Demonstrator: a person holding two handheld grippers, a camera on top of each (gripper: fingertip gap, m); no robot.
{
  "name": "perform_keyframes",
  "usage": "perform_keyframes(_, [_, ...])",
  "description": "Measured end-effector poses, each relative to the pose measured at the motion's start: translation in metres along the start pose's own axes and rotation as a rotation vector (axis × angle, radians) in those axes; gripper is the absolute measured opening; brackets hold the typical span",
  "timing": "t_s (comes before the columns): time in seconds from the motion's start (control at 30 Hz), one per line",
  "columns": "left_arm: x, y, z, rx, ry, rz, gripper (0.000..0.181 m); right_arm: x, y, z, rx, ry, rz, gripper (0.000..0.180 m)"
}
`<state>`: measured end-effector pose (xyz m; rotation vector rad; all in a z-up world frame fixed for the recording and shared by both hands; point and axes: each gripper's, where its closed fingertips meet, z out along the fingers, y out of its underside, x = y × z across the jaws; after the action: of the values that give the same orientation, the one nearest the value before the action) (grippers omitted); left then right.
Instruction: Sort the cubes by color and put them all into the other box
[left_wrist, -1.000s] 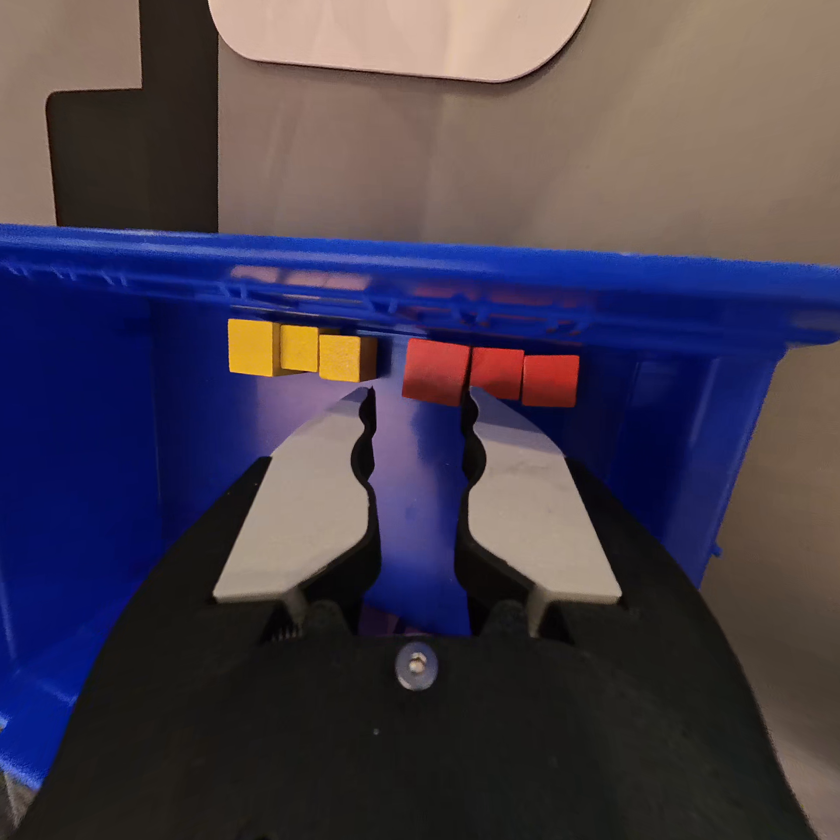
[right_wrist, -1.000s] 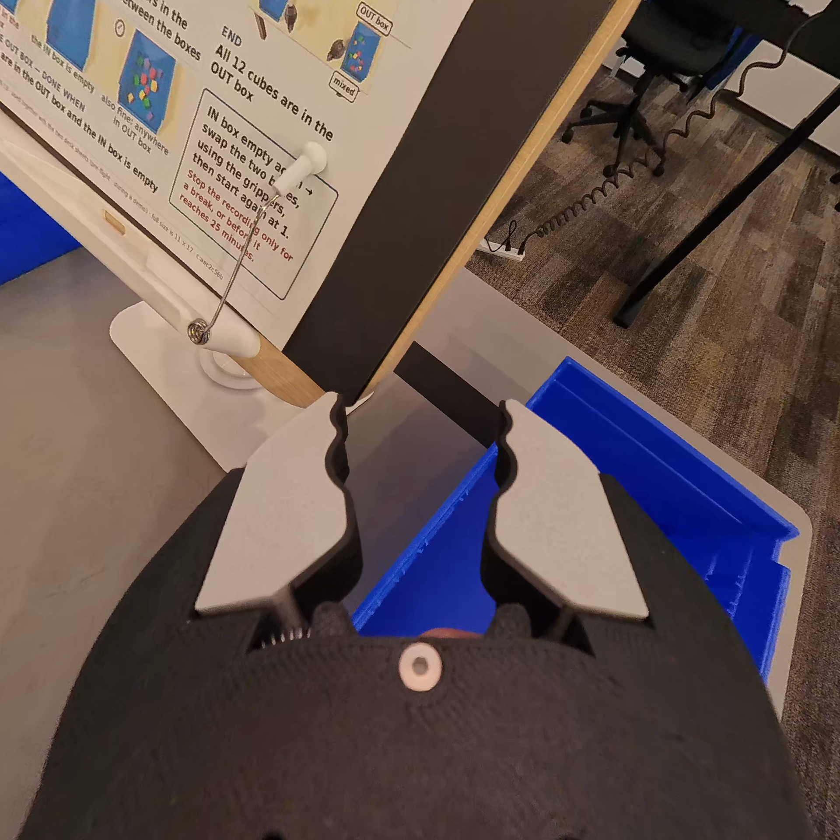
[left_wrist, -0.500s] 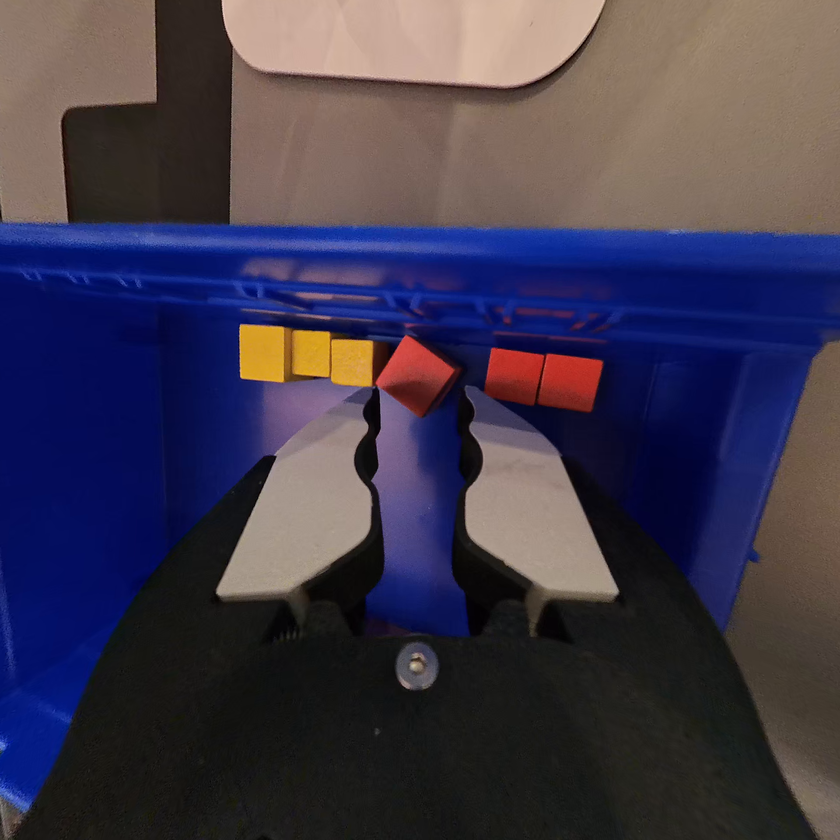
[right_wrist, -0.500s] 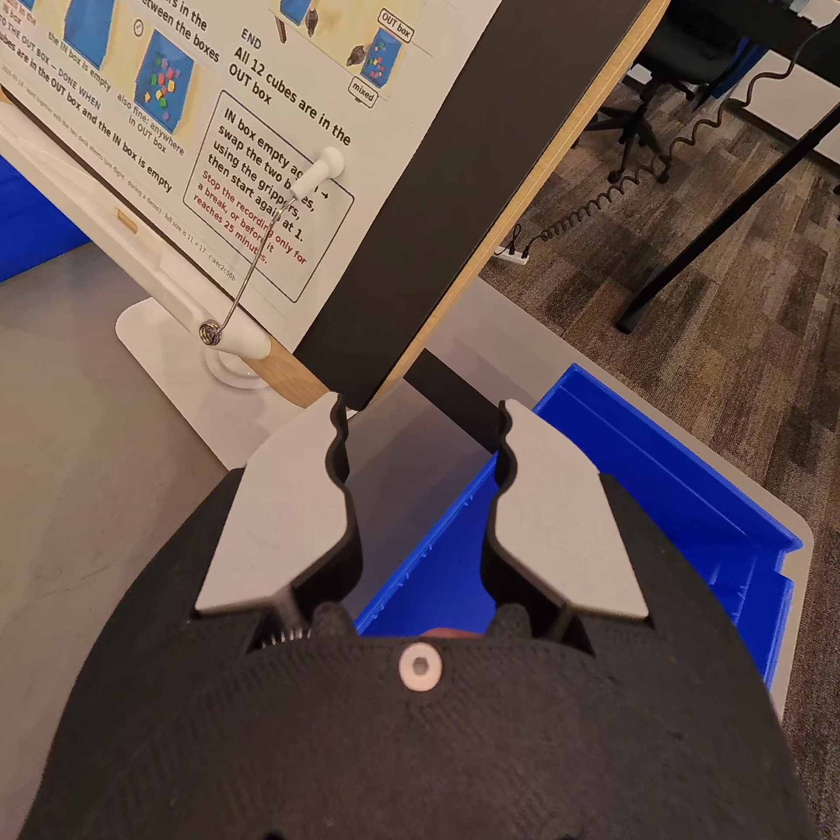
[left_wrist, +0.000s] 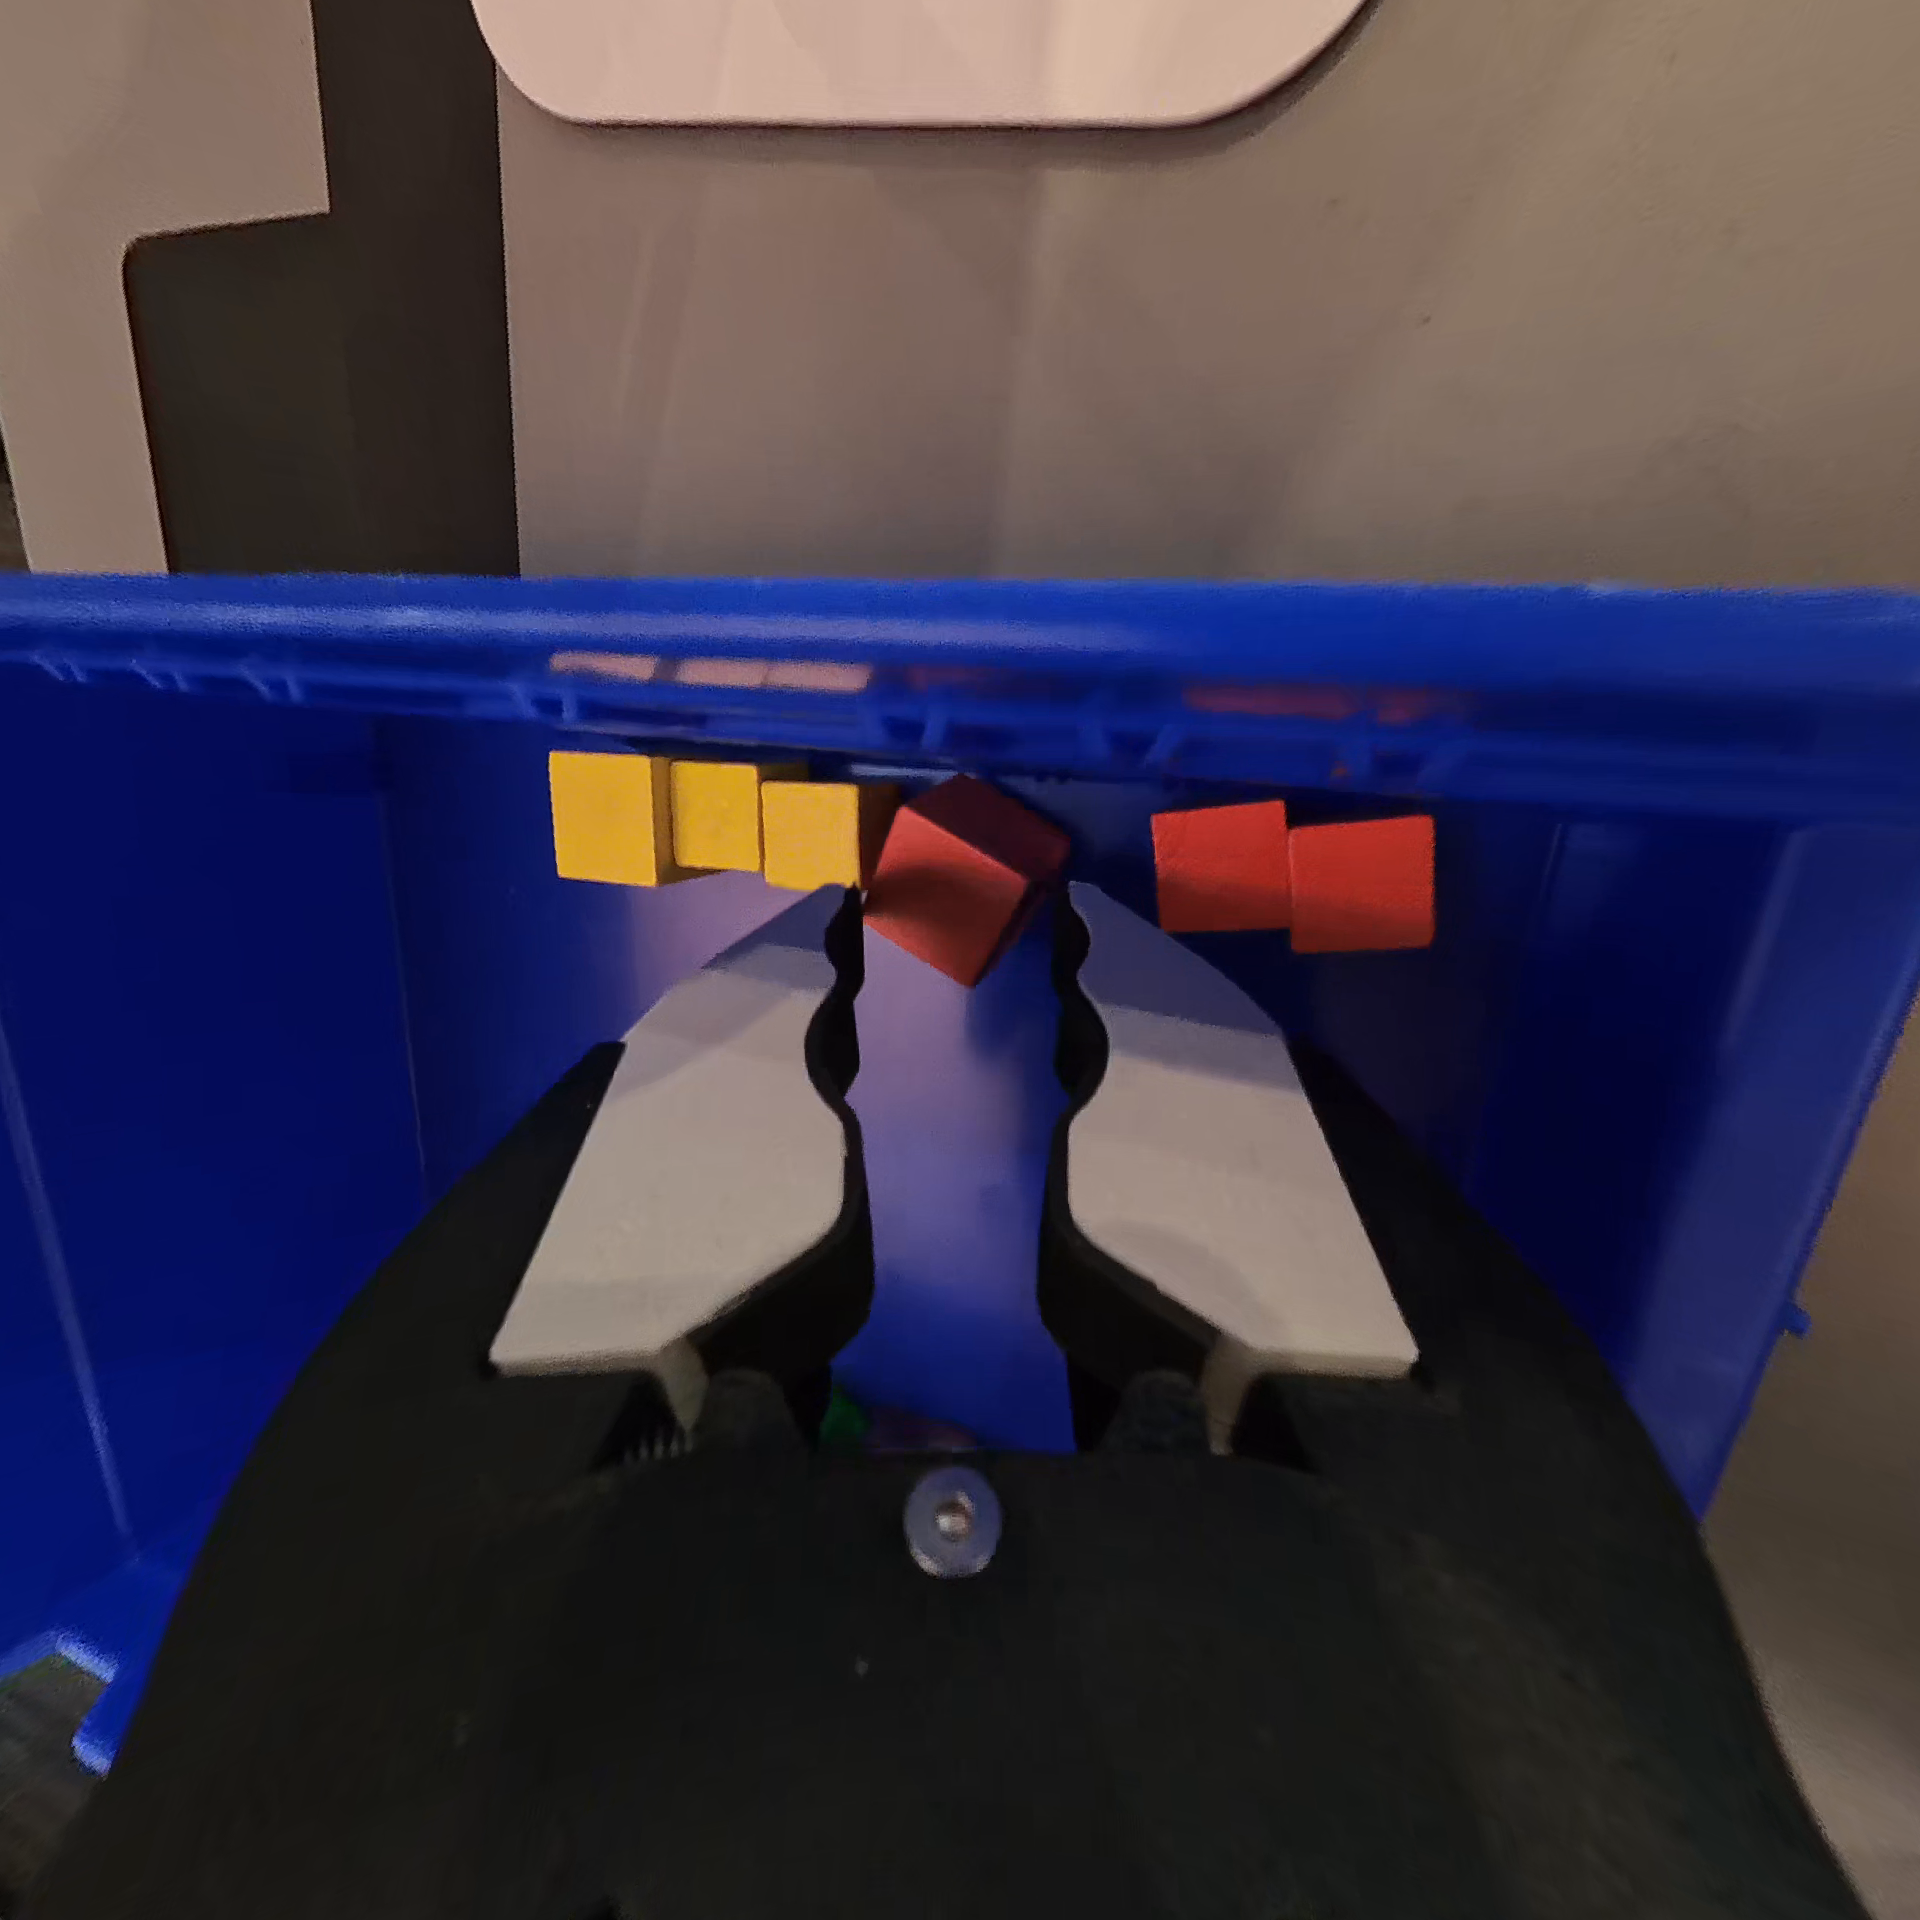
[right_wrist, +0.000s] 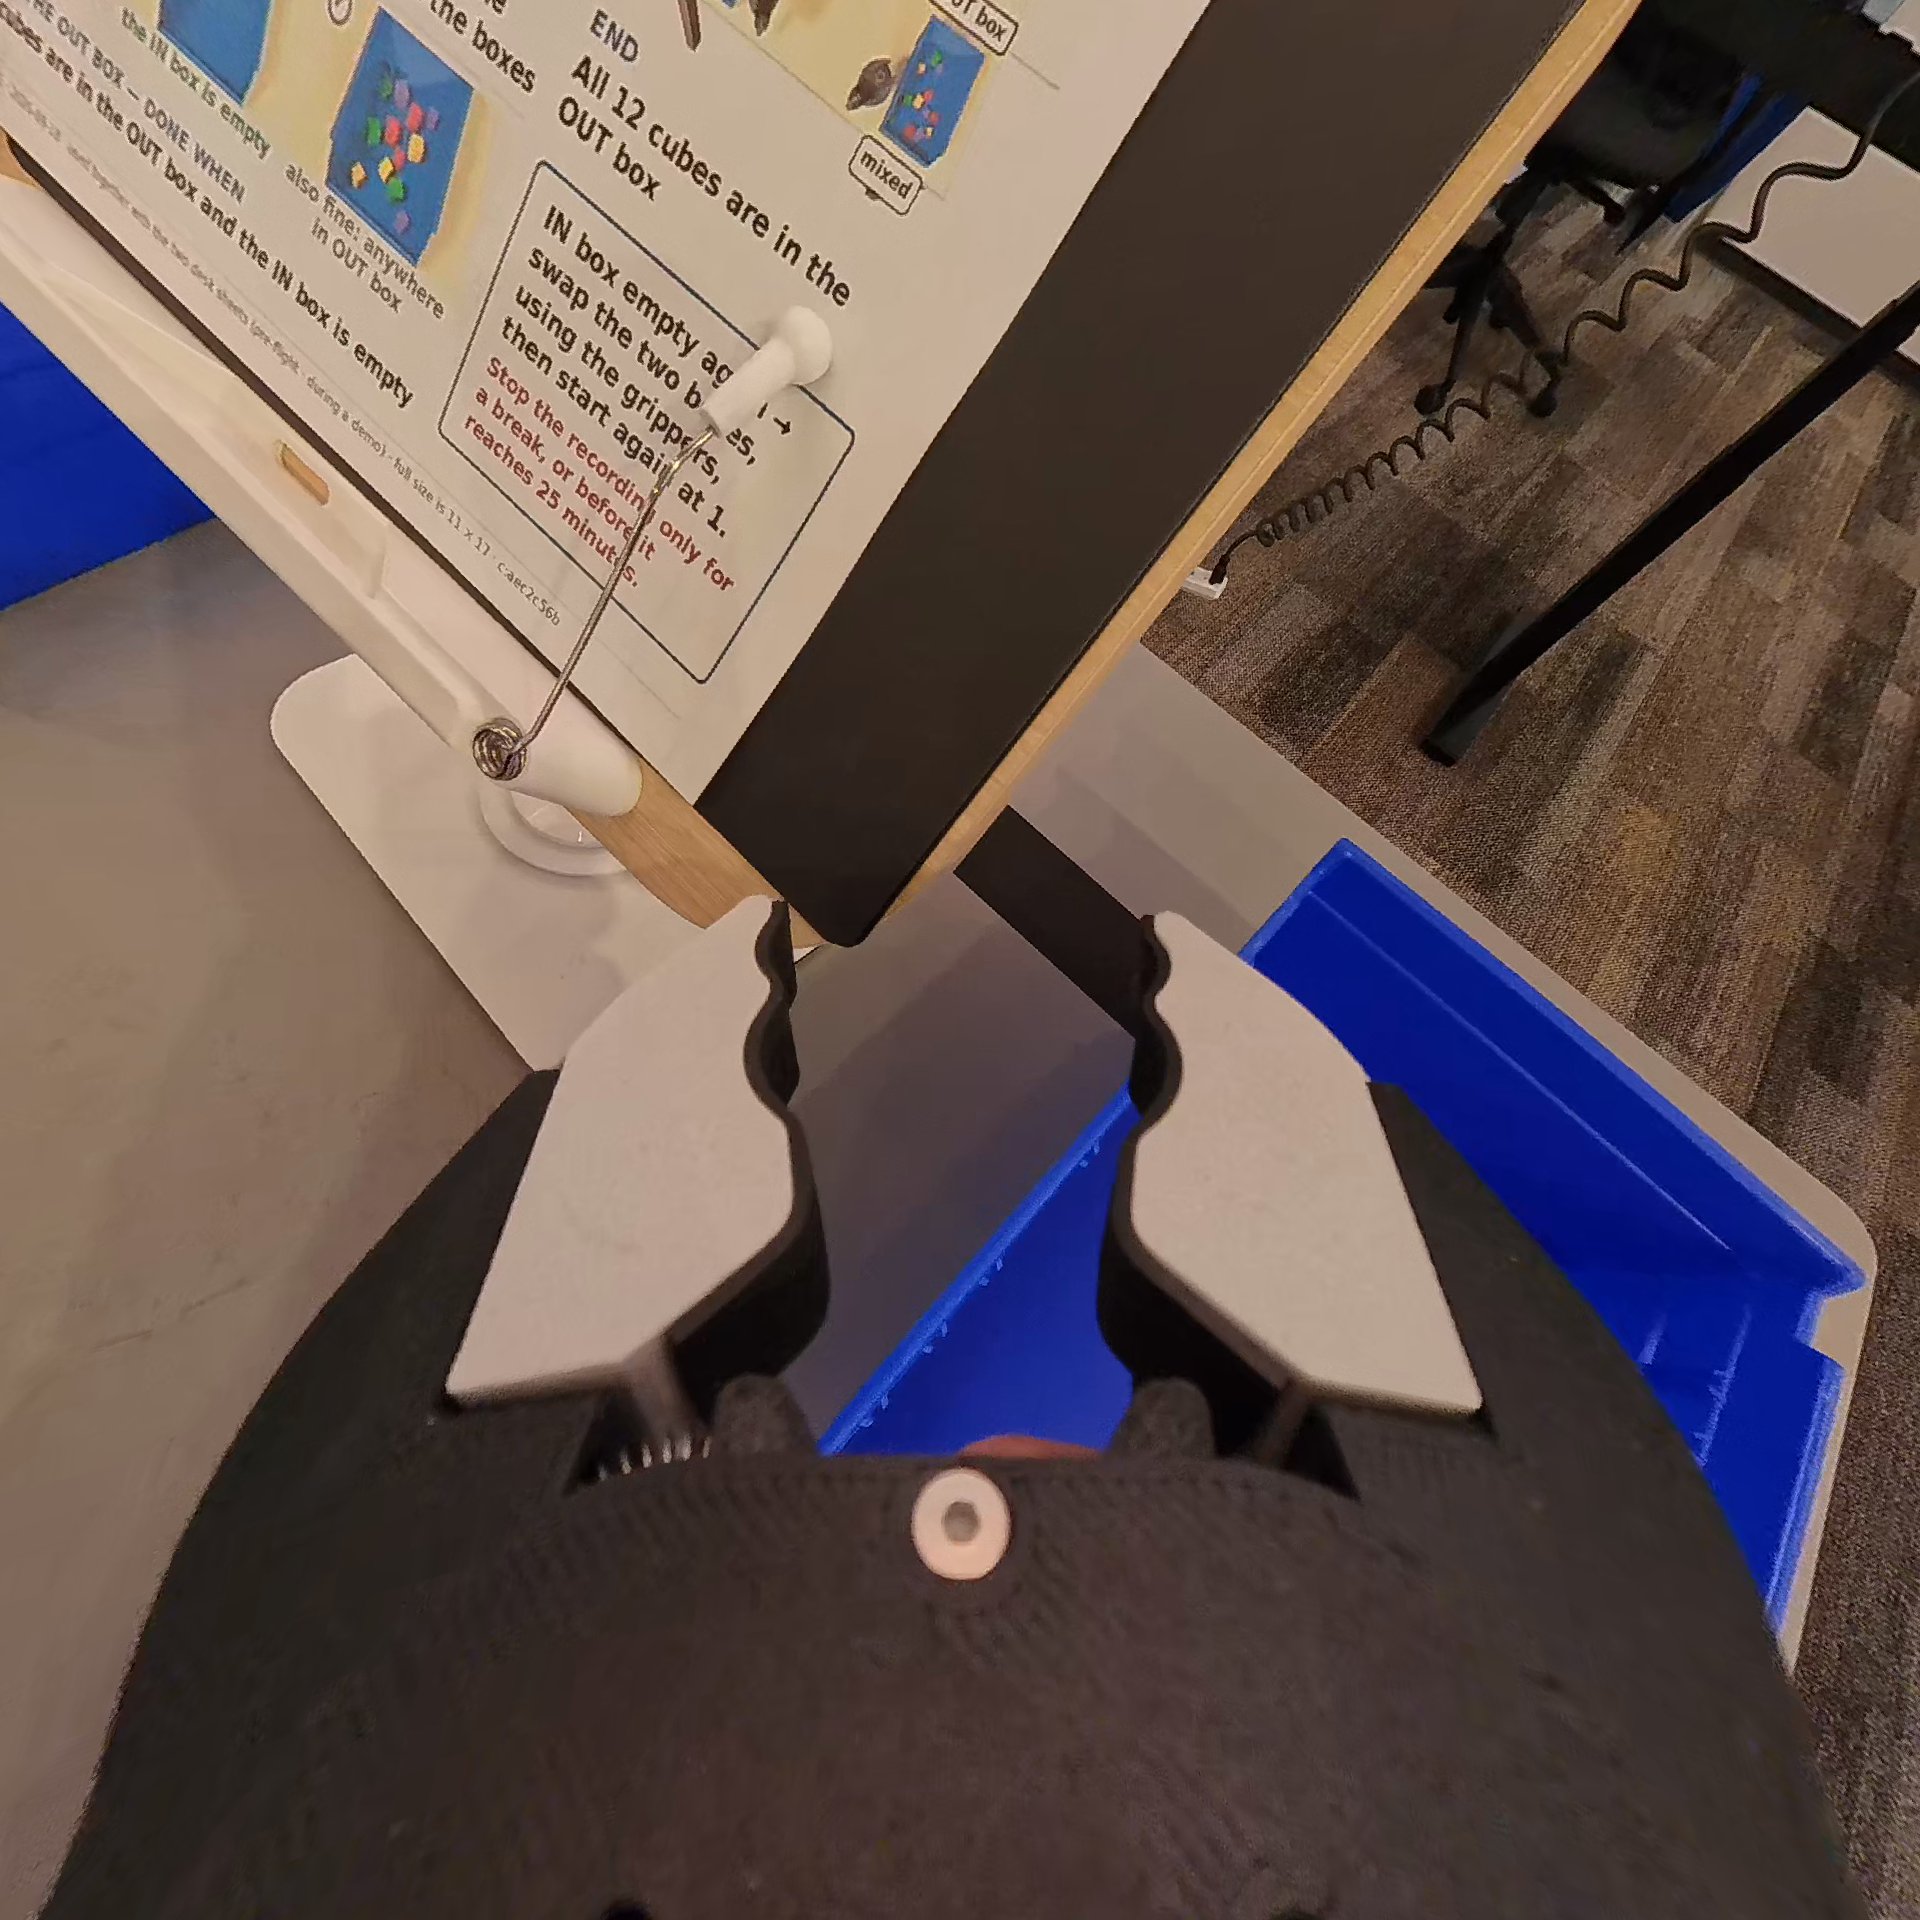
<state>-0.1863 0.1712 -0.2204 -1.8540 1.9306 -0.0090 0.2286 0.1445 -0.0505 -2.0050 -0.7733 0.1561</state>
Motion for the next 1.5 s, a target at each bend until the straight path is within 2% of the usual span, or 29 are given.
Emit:
perform_keyframes(0.1, [0.006, 0.010, -0.002, -0.038, 0.043, -0.014, 0.027, 0.000, -0.001, -0.001, 0.002, 0.000, -0.002, 0.063])
perform_keyframes(0.23, [0.009, 0.020, 0.000, -0.093, 0.062, -0.024, 0.028, 0.000, -0.001, -0.002, 0.004, 0.000, -0.003, 0.063])
perform_keyframes(0.4, [0.004, 0.009, -0.007, -0.024, 0.042, -0.033, 0.032, 0.000, -0.003, -0.003, 0.010, -0.001, -0.004, 0.062])
perform_keyframes(0.6, [0.005, 0.013, 0.007, -0.047, 0.048, -0.020, 0.034, -0.004, -0.002, 0.000, 0.003, -0.010, -0.013, 0.062])
perform_keyframes(1.0, [0.002, 0.007, 0.004, -0.005, 0.027, -0.002, 0.028, -0.011, -0.004, 0.002, 0.004, -0.025, -0.029, 0.062])
perform_keyframes(1.23, [-0.018, -0.008, -0.044, 0.103, -0.124, 0.005, 0.028, -0.030, -0.020, -0.005, 0.055, -0.060, -0.068, 0.061])
perform_keyframes(1.5, [-0.016, -0.055, -0.126, 0.264, -0.318, 0.096, 0.028, -0.094, -0.056, -0.019, 0.182, -0.200, -0.152, 0.060])
